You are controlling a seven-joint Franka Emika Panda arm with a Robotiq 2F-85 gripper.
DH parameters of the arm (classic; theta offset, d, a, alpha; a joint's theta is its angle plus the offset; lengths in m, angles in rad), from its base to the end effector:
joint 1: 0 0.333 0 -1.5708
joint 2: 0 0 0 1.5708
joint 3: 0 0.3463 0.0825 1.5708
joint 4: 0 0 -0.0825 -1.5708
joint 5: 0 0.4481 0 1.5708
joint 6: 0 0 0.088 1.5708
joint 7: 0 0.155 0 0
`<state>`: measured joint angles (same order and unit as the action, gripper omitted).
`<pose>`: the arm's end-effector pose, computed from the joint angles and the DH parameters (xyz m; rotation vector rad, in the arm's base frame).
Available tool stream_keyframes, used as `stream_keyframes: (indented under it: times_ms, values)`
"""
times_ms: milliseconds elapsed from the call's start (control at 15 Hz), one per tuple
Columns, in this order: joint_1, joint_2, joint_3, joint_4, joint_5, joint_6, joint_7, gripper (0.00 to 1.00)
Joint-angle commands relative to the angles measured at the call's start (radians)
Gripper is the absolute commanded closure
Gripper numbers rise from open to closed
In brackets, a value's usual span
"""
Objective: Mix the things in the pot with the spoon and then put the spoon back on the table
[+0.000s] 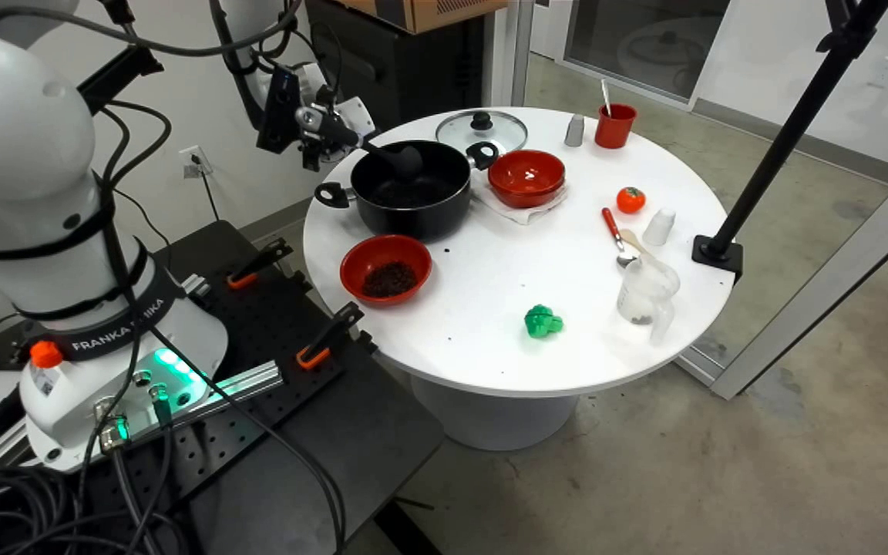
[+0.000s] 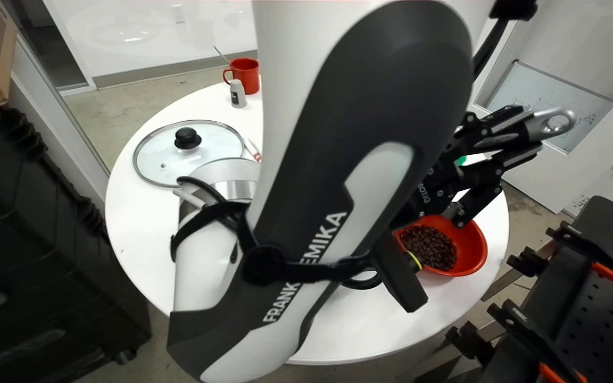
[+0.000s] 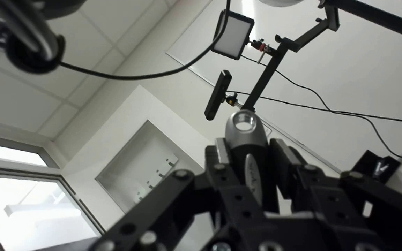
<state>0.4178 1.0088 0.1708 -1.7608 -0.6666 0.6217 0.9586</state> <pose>0.4088 0.1556 0.0747 1.0539 -0.0196 -0.9048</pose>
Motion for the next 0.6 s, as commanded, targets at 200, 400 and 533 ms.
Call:
stream_keyframes:
  times_ms: [200, 400, 533]
  values:
    - [-0.068, -0.026, 0.075, -0.032, -0.04, 0.175, -0.205, 0.92]
    - [-0.088, -0.048, 0.083, -0.056, -0.032, 0.302, -0.298, 0.92]
    - [-0.09, -0.059, 0.073, -0.069, -0.024, 0.369, -0.346, 0.92]
